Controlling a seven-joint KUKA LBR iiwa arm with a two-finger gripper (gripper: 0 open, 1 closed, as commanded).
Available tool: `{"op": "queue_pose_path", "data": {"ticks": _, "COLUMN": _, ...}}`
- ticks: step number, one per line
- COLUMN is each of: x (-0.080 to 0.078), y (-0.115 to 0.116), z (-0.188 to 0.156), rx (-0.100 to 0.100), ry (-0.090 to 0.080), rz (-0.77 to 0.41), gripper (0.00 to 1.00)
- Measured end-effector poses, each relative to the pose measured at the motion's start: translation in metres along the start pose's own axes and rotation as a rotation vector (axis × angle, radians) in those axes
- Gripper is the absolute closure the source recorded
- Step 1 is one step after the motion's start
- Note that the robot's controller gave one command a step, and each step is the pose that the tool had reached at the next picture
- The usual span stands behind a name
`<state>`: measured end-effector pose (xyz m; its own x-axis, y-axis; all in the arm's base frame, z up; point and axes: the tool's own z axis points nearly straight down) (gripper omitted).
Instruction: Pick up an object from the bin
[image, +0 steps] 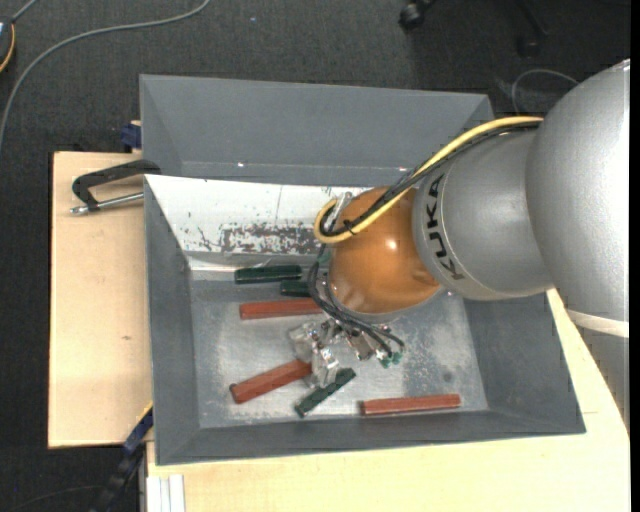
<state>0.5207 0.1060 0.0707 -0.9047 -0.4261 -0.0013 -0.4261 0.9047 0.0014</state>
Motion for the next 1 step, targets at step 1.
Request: {"op": "queue_pose_path", "data": {"ticks": 1, "x": -0.0076, "y": -0.0091, "z": -0.1447, "rx": 0.005, "ry": -0.013, "rz": -0.052, "gripper": 1.00}}
